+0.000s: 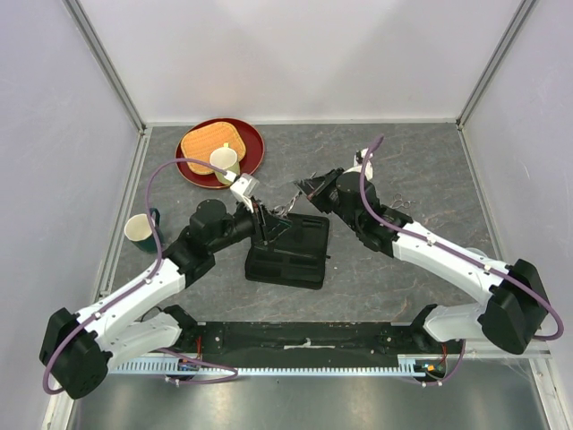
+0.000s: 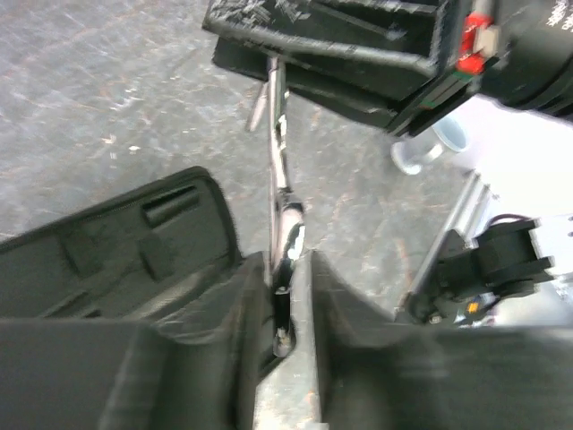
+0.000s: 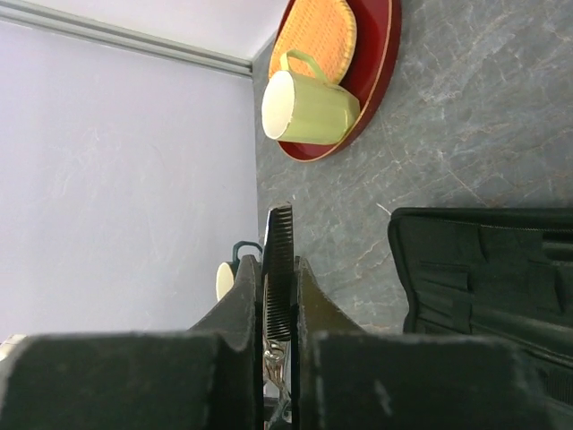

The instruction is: Sort the hair-cutting tools

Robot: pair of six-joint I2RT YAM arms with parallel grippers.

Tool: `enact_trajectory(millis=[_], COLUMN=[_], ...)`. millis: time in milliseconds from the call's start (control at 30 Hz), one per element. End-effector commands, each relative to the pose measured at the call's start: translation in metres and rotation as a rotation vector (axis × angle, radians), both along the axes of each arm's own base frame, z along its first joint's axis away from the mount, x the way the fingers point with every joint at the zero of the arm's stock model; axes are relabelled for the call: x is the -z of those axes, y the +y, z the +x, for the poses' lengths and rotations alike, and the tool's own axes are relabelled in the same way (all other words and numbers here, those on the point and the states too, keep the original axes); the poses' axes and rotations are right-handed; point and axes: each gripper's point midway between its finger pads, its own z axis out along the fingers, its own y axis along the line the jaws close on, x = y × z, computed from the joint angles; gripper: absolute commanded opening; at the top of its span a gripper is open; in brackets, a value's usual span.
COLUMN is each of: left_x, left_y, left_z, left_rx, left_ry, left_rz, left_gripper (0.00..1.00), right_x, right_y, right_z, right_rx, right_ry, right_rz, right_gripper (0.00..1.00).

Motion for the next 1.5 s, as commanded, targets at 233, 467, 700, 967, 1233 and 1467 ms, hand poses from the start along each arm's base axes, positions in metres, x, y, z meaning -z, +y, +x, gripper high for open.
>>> enact_trajectory(millis=[233, 467, 700, 967, 1233, 1467], left_x=[-0.07, -0.062, -0.071, -0.057, -0.043, -0.017], left_y=[-0.003, 0.003, 0.001, -0.005, 0.012, 0.035], left_z=[-0.02, -0.007, -0.004, 0.007, 0.036, 0.046], left_rx=[0.047, -0.042, -0.039, -0.057, -0.244, -0.308], left_ry=[-0.128, -0.079, -0.123, -0.09, -0.038, 0.126], left_rz=[-0.342, -0.385, -0.43, -0.401, -0.258, 0.029], left_gripper=[0.69, 0.69, 0.61, 0.45, 0.02, 0.02], right_x=[-0.017, -0.027, -0.027, -0.028, 0.001, 0.017], right_y=[-0.022, -0.025, -0.015, -0.013, -0.015, -0.055], right_z=[-0.009, -0.011, -0.011, -0.009, -0.015, -0.016], right_rx=[0.095, 0.116, 0.088, 0.09, 0.047, 0.04], right_ry=[0.046, 0.061, 0.073, 0.081, 0.122, 0.064], right_rz=[0.199, 0.275, 0.31, 0.338, 0.146, -0.081], right_gripper=[0.0, 0.0, 0.0, 0.0, 0.49, 0.92])
